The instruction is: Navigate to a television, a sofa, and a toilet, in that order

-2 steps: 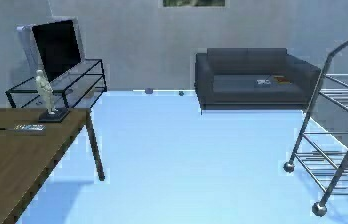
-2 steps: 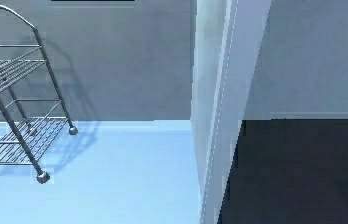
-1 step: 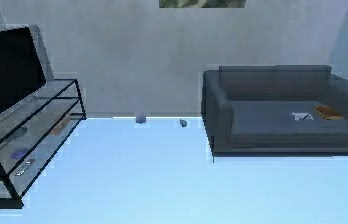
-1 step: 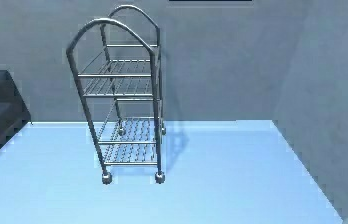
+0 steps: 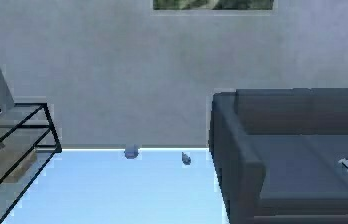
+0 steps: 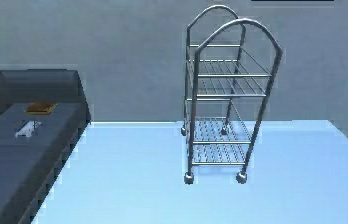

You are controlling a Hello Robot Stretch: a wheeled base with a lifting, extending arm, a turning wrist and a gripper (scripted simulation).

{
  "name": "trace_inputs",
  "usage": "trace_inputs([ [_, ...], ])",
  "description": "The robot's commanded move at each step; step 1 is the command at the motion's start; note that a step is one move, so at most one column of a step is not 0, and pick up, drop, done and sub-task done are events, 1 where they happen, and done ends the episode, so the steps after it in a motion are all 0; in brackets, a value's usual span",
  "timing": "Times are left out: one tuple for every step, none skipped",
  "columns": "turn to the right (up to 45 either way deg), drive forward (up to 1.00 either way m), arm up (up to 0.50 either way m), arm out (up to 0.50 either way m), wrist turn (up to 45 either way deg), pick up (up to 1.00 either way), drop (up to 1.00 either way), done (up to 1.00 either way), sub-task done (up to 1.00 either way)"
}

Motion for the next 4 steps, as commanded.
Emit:
trace_inputs([
  [-45.0,0.0,0.0,0.0,0.0,0.0,0.0,0.0,0.0],
  [-18.0,0.0,0.0,0.0,0.0,0.0,0.0,0.0,0.0],
  [0.0,0.75,0.0,0.0,0.0,0.0,0.0,0.0,0.0],
  [9.0,0.0,0.0,0.0,0.0,0.0,0.0,0.0,0.0],
])
